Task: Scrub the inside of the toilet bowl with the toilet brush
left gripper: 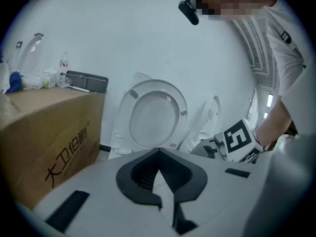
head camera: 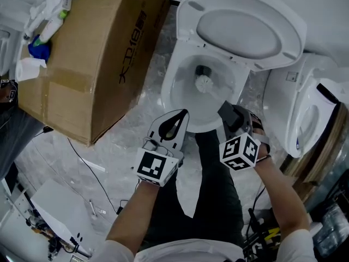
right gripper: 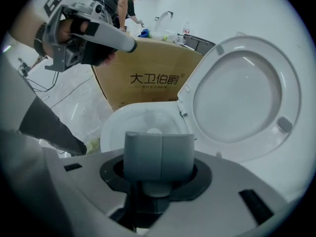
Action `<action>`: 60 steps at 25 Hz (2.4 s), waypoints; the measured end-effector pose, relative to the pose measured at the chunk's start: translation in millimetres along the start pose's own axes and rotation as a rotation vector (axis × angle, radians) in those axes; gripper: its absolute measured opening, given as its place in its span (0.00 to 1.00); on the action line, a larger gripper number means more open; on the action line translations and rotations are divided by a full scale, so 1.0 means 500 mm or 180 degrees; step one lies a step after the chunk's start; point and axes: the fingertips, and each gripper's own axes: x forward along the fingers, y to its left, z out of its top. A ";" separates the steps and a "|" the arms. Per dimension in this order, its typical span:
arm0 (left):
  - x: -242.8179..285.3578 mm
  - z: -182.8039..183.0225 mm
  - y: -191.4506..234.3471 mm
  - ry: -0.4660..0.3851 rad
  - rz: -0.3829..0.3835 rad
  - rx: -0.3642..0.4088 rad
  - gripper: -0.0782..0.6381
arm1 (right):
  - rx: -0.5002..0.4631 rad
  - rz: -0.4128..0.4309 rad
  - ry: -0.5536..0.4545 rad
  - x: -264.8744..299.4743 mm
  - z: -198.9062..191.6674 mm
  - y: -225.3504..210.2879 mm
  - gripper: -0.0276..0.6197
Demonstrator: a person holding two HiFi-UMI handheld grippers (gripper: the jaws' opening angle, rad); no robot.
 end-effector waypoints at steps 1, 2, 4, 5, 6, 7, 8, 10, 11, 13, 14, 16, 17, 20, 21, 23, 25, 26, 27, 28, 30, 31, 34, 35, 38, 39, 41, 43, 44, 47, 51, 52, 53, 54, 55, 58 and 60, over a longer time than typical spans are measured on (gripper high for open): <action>0.001 -0.007 -0.001 0.0026 0.0005 0.0006 0.12 | 0.0032 0.0008 -0.0007 -0.004 -0.007 0.014 0.28; 0.002 -0.014 -0.003 0.0052 0.0006 0.0011 0.12 | 0.0063 0.0009 -0.0018 -0.004 -0.014 0.028 0.28; 0.008 -0.028 -0.007 0.0084 -0.0016 0.0013 0.12 | 0.0099 -0.0014 -0.0050 0.002 -0.023 0.055 0.28; 0.010 -0.034 -0.009 0.0092 -0.0033 0.0011 0.12 | 0.0106 -0.0033 -0.0064 0.009 -0.027 0.067 0.28; 0.012 -0.041 -0.010 0.0098 -0.0051 0.0011 0.12 | 0.0115 -0.0048 -0.0076 0.018 -0.029 0.079 0.28; 0.014 -0.047 -0.010 0.0105 -0.0068 0.0013 0.12 | 0.0129 -0.0059 -0.0086 0.028 -0.031 0.090 0.28; 0.014 -0.054 -0.010 0.0113 -0.0083 0.0015 0.12 | 0.0147 -0.0069 -0.0098 0.038 -0.032 0.101 0.28; 0.015 -0.069 -0.010 0.0130 -0.0110 0.0015 0.12 | 0.0180 -0.0092 -0.0132 0.057 -0.032 0.120 0.28; 0.014 -0.078 -0.010 0.0145 -0.0120 0.0019 0.12 | 0.0194 -0.0099 -0.0150 0.065 -0.033 0.129 0.28; 0.012 -0.096 -0.010 0.0180 -0.0142 0.0033 0.12 | 0.0217 -0.0094 -0.0174 0.082 -0.034 0.149 0.28; 0.010 -0.105 -0.008 0.0199 -0.0149 0.0039 0.12 | 0.0224 -0.0084 -0.0179 0.091 -0.035 0.159 0.28; 0.007 -0.117 -0.002 0.0214 -0.0162 0.0039 0.12 | 0.0223 -0.0080 -0.0193 0.108 -0.032 0.174 0.28; 0.006 -0.118 0.000 0.0211 -0.0174 0.0036 0.12 | 0.0219 -0.0095 -0.0203 0.116 -0.029 0.178 0.28; 0.000 -0.129 0.010 0.0214 -0.0197 0.0044 0.12 | 0.0230 -0.0163 -0.0235 0.139 -0.021 0.177 0.28; -0.001 -0.132 0.013 0.0214 -0.0199 0.0054 0.12 | 0.0228 -0.0185 -0.0247 0.145 -0.018 0.174 0.28; -0.004 -0.140 0.021 0.0226 -0.0193 0.0079 0.12 | 0.0197 -0.0235 -0.0272 0.158 -0.012 0.164 0.28; -0.005 -0.145 0.029 0.0223 -0.0182 0.0085 0.12 | 0.0155 -0.0289 -0.0285 0.170 -0.006 0.151 0.28; -0.005 -0.144 0.033 0.0202 -0.0179 0.0068 0.12 | 0.0135 -0.0317 -0.0287 0.176 -0.003 0.143 0.28; -0.004 -0.144 0.036 0.0183 -0.0174 0.0042 0.12 | 0.0115 -0.0345 -0.0290 0.181 -0.002 0.135 0.28; -0.003 -0.145 0.039 0.0173 -0.0168 0.0024 0.12 | 0.0093 -0.0374 -0.0295 0.186 0.000 0.126 0.28; 0.001 -0.144 0.046 0.0167 -0.0168 0.0037 0.12 | 0.0038 -0.0434 -0.0310 0.196 0.002 0.105 0.28; 0.004 -0.144 0.048 0.0161 -0.0170 0.0047 0.12 | 0.0002 -0.0463 -0.0312 0.201 0.003 0.094 0.28; 0.011 -0.151 0.053 0.0159 -0.0160 0.0034 0.12 | -0.0134 -0.0527 -0.0273 0.212 -0.002 0.063 0.28; 0.013 -0.152 0.055 0.0157 -0.0153 0.0020 0.12 | -0.0177 -0.0534 -0.0259 0.214 -0.003 0.054 0.28; 0.023 -0.146 0.061 0.0129 -0.0136 -0.0001 0.12 | -0.0330 -0.0522 -0.0231 0.218 -0.010 0.028 0.28; 0.026 -0.146 0.063 0.0126 -0.0126 -0.0011 0.12 | -0.0372 -0.0517 -0.0220 0.218 -0.015 0.019 0.28; 0.033 -0.147 0.064 0.0115 -0.0113 -0.0027 0.12 | -0.0428 -0.0507 -0.0193 0.216 -0.029 0.001 0.28; 0.038 -0.140 0.062 0.0091 -0.0113 -0.0039 0.12 | -0.0489 -0.0484 -0.0161 0.212 -0.045 -0.012 0.28; 0.041 -0.136 0.062 0.0084 -0.0111 -0.0043 0.12 | -0.0530 -0.0470 -0.0141 0.210 -0.054 -0.017 0.28; 0.048 -0.129 0.063 0.0081 -0.0100 -0.0043 0.12 | -0.0671 -0.0433 -0.0066 0.206 -0.082 -0.027 0.28; 0.052 -0.130 0.059 0.0098 -0.0100 -0.0054 0.12 | -0.0804 -0.0379 0.0067 0.198 -0.131 -0.024 0.28; 0.053 -0.133 0.057 0.0113 -0.0101 -0.0057 0.12 | -0.0817 -0.0369 0.0100 0.197 -0.142 -0.021 0.28; 0.053 -0.135 0.054 0.0125 -0.0105 -0.0056 0.12 | -0.0811 -0.0362 0.0131 0.195 -0.152 -0.018 0.28; 0.053 -0.136 0.049 0.0133 -0.0114 -0.0055 0.12 | -0.0784 -0.0356 0.0157 0.193 -0.160 -0.015 0.28; 0.053 -0.138 0.044 0.0140 -0.0123 -0.0058 0.12 | -0.0745 -0.0349 0.0177 0.191 -0.166 -0.011 0.28; 0.050 -0.141 0.031 0.0150 -0.0141 -0.0075 0.12 | -0.0660 -0.0303 0.0205 0.185 -0.173 0.018 0.28; 0.046 -0.136 0.025 0.0143 -0.0153 -0.0067 0.12 | -0.0619 -0.0238 0.0210 0.182 -0.172 0.049 0.28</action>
